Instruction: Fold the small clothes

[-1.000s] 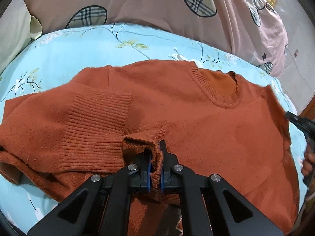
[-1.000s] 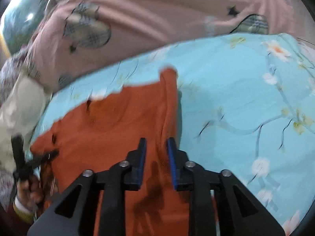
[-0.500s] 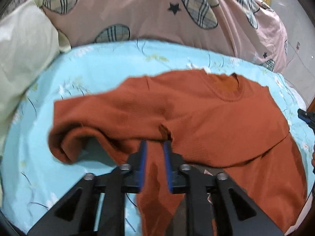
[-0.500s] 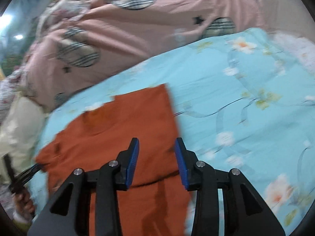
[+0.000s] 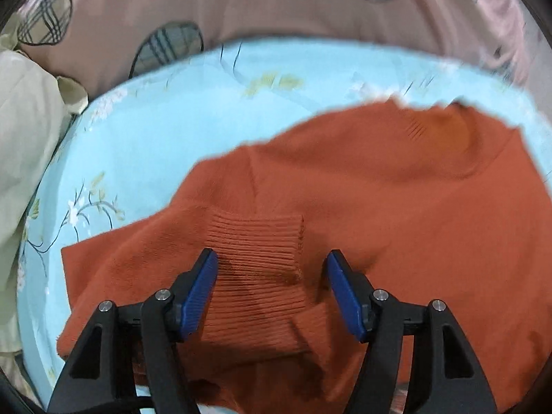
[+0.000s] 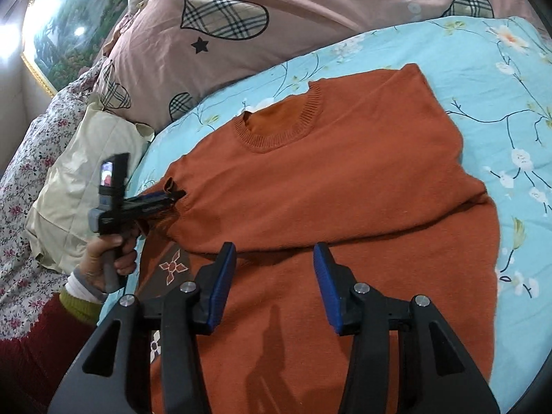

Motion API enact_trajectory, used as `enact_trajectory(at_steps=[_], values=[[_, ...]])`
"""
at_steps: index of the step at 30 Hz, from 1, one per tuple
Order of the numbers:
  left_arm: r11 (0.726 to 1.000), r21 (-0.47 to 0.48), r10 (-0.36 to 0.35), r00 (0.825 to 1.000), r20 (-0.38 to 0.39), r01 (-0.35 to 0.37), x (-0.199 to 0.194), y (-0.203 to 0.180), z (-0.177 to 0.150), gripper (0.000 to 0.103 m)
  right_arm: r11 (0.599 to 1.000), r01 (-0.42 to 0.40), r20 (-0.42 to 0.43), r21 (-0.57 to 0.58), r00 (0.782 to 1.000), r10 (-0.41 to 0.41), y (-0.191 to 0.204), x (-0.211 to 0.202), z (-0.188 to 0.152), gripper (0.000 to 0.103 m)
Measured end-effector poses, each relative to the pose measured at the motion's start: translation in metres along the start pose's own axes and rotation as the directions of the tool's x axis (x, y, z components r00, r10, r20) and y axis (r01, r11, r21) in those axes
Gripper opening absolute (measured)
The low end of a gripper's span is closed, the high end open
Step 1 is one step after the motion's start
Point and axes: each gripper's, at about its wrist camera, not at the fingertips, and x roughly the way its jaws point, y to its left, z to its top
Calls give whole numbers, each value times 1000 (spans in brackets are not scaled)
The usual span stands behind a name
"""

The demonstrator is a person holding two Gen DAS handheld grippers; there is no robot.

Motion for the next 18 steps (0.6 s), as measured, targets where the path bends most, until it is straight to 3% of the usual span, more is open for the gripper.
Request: enact_trajectory(at_steps=[1, 3, 6, 8, 10, 16, 18], values=[[1000, 0, 9, 1000, -4, -9, 4, 3, -2, 48, 1000, 1, 1, 2, 1000, -1, 0, 0, 1, 48], [999, -35, -19, 1000, 19, 20, 1, 16, -6, 14, 1000, 3, 9, 6, 1000, -3, 0, 0, 1, 48], [989, -106, -99, 993, 67, 106, -20, 35, -8, 2, 1000, 16, 23, 5, 1000, -16, 1, -3, 2, 48], [991, -103, -72, 991, 113, 84, -41, 35, -8, 2, 1000, 9, 28, 7, 1000, -9, 1, -4, 1, 48], [989, -100, -92, 982, 162, 109, -65, 28, -6, 2, 1000, 0, 28, 8, 1000, 0, 2, -5, 1, 48], [970, -42, -221, 938, 267, 240, -123, -14, 6, 2, 1000, -10, 43, 19, 999, 9, 0, -14, 0, 48], [948, -15, -301, 913, 275, 317, -133, -35, 9, 2, 1000, 0, 59, 26, 998, -1, -3, -21, 0, 48]])
